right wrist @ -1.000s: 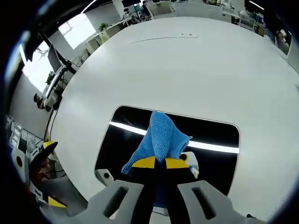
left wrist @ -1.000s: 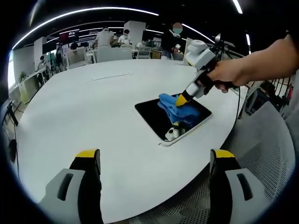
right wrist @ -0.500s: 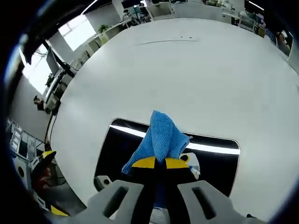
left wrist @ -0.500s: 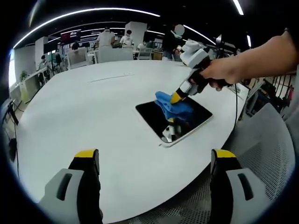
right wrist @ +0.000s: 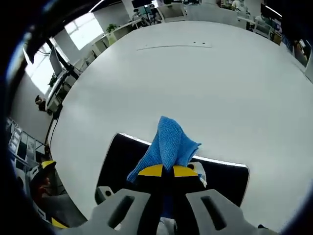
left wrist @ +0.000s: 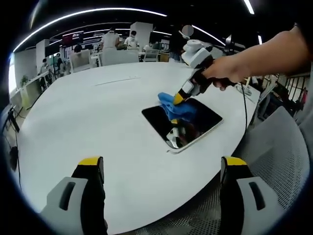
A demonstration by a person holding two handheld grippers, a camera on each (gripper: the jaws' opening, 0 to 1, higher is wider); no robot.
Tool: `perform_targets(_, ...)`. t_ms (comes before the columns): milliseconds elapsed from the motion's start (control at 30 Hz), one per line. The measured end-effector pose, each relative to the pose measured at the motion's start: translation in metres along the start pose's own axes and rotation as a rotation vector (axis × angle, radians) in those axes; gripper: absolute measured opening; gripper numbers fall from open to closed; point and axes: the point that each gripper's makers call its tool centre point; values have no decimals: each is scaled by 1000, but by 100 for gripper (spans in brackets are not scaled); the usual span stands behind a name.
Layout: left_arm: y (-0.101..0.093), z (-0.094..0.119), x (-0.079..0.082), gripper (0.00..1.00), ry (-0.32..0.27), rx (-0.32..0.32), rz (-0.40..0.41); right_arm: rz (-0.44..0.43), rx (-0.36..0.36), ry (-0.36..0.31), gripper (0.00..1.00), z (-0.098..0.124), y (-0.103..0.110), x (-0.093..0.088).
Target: Wipe the mirror surface with the cleaning cloth until all visible marks leave the cleaned area.
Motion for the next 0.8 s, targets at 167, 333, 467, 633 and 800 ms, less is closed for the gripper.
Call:
perform_targets(167, 1, 0, -1, 99, 2, 3, 0, 5, -2, 4, 0, -1, 1, 3)
perform_targets(333, 0, 0, 0, 99, 1, 2, -1, -3, -1, 6, 0, -3, 1, 4)
perform_targets(467, 1, 0, -1, 99, 5, 5, -2, 5, 1, -10, 0, -6, 2, 8)
perform_targets(633, 2, 0, -1, 99, 7, 11, 1, 30, -3, 2, 0, -8, 4, 9)
perform_targets(800, 2, -1, -2, 98, 13, 10, -2, 17, 24, 5, 0, -7, 3, 8)
Point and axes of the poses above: the point that each gripper's makers call its tool centre point, and the gripper's own axes: z roughly backward along the fingers, y roughly to its left, x roughly out of its top, and after that the axes turned 2 degrees about x, right-handed
